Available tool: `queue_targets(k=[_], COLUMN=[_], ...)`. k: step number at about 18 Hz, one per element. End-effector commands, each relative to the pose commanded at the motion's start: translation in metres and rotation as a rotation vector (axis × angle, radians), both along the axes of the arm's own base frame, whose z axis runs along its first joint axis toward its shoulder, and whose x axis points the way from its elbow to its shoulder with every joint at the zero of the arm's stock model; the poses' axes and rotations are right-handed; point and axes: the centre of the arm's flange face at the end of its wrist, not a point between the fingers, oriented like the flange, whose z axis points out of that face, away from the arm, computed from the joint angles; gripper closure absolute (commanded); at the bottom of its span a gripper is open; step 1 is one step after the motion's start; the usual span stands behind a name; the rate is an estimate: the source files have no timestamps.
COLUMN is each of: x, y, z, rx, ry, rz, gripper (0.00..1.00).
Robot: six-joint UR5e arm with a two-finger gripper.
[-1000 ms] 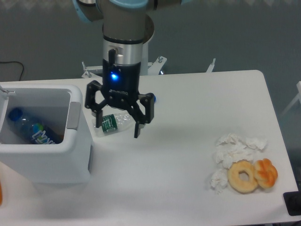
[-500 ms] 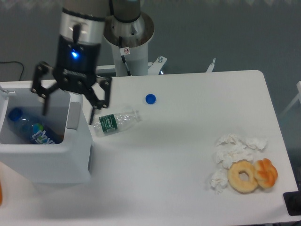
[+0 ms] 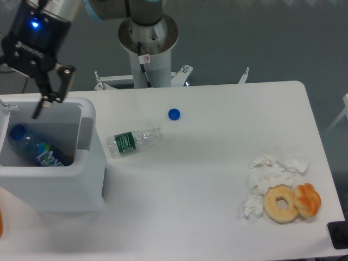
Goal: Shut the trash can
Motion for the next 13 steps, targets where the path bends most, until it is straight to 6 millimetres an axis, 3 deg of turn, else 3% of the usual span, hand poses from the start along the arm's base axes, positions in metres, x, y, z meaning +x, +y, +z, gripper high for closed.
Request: queue_targets(k=[8, 13], x=[0.040, 0.074], y=[-0.002, 0.001], z=[0.025, 0.024], rx=[0.064, 0.062], ry=[-0.030, -0.040], rz=[-0.085, -0.148], gripper=[0.00, 0.00])
